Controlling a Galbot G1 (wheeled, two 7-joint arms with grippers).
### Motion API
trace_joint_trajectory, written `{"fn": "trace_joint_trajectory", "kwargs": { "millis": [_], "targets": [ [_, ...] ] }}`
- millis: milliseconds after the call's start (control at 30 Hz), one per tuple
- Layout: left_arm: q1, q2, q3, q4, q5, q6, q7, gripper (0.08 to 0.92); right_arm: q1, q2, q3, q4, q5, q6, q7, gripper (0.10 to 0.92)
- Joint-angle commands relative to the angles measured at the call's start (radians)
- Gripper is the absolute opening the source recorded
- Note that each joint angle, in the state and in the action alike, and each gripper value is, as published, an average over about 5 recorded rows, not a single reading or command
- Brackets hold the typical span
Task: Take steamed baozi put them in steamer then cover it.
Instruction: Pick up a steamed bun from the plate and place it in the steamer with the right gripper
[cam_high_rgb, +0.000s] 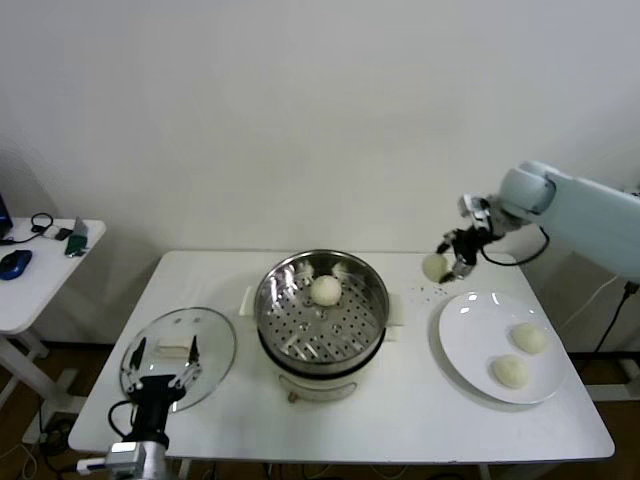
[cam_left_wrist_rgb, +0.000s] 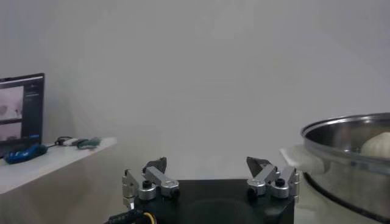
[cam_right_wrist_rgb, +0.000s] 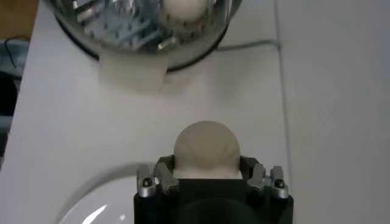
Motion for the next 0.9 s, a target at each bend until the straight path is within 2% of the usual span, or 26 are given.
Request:
{"fn": "trace_joint_trajectory", "kwargs": {
  "millis": [33,200,467,900],
  "targets": [
    [0.001,0.008,0.014,-0.013,0.002,0.000,0.001,0.823,0.266,0.139,-0.151,0.126,0.266,-0.096,0.066,0.687],
    [0.008,0.018,0.018,-0.021,0.003,-0.002,0.002,0.823,0.238,0.262,-0.152,0.168,0.345,-0.158,0.136,0.687],
    [0.014,0.023,0.020,-0.024,0.005,-0.004,0.003,0.823,0.139,0.420,-0.169,0.175,0.359,-0.215,0.207,0.687],
    [0.005,0.047,0.015,-0.013,-0.003,0.004,0.005,0.823,-0.017,0.607,-0.218,0.044,0.323,-0.227,0.246,0.687]
  ]
}}
